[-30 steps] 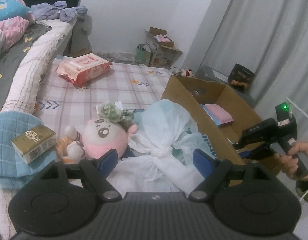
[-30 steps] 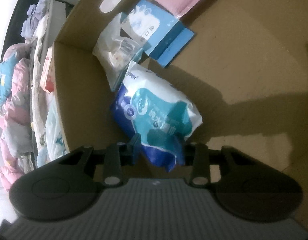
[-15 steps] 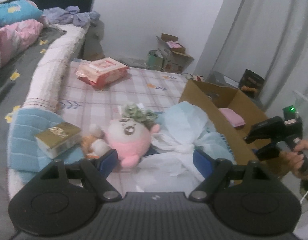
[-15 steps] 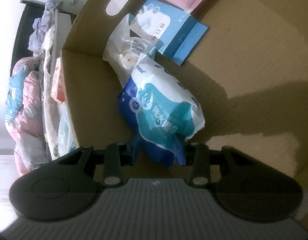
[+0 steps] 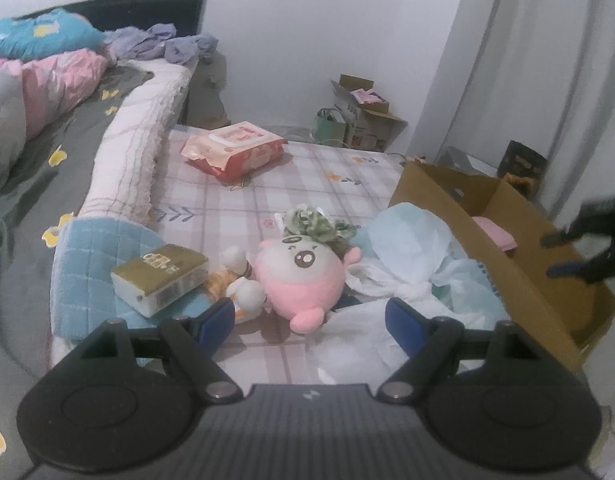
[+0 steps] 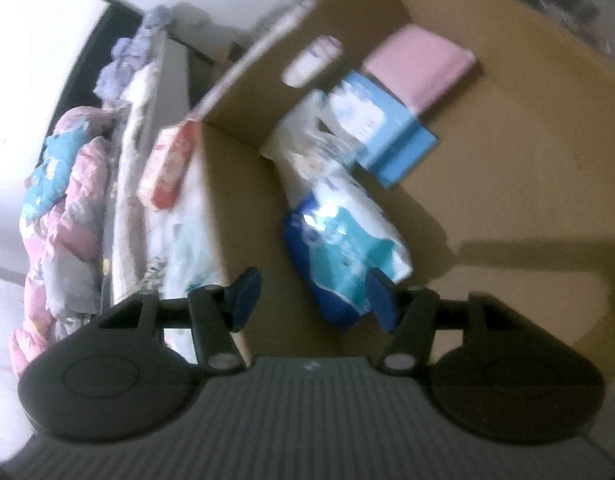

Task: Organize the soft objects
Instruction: 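Reach the right tool to the pink-and-white plush doll on the pile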

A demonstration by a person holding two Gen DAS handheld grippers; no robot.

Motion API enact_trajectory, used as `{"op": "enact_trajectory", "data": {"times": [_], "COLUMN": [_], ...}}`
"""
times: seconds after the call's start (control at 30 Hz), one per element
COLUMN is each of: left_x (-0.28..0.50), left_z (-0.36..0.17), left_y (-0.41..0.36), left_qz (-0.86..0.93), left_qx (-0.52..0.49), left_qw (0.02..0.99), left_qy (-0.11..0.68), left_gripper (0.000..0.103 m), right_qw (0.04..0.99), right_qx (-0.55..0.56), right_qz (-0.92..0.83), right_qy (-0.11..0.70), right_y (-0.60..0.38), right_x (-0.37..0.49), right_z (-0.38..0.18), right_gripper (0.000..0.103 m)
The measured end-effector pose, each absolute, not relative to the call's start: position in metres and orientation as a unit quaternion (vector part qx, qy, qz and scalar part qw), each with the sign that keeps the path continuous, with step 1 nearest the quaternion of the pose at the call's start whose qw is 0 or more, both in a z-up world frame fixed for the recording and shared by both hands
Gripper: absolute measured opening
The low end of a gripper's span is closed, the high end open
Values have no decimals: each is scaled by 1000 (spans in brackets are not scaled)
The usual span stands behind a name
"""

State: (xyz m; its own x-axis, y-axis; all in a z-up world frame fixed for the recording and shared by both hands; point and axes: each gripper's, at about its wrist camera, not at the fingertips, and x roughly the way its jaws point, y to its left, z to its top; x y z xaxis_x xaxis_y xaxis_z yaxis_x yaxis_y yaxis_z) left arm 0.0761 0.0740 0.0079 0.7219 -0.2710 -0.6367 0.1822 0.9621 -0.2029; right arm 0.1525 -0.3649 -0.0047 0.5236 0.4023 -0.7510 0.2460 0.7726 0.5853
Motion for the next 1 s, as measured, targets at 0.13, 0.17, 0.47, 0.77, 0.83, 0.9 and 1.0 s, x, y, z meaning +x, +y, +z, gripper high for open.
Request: {"op": "enact_trajectory", "data": {"times": [0.13,0.17,0.47,0.77,0.83,0.9,1.0], "left_x": [80,82,116,163,172,180,191], "left_z": [1,0,-14,-36,-41,-46,-54], "left_y": [65,62,41,28,26,24,24], "left_qz": [-125,-127,-134,-130,-131,-131,-124], "left_qx": [-39,-34,12,42,45,47,44], "left_qw": [930,930,929,916,912,906,900], "left_qy": [343,343,346,378,387,399,416], "left_gripper": [83,83,83,83,83,83,83], "right_qw": [812,811,767,731,726,725,728], "right_qx": [309,303,226,135,129,126,134], "right_qz": [119,138,268,256,250,247,246], "right_qy": [480,482,537,618,627,631,626], "right_y": [-328,-317,-193,-113,-105,-101,-97], "right_x": [162,166,228,288,297,303,314], "right_z": [19,23,24,-19,-30,-37,-43], "right_gripper": [58,58,58,58,58,58,58]}}
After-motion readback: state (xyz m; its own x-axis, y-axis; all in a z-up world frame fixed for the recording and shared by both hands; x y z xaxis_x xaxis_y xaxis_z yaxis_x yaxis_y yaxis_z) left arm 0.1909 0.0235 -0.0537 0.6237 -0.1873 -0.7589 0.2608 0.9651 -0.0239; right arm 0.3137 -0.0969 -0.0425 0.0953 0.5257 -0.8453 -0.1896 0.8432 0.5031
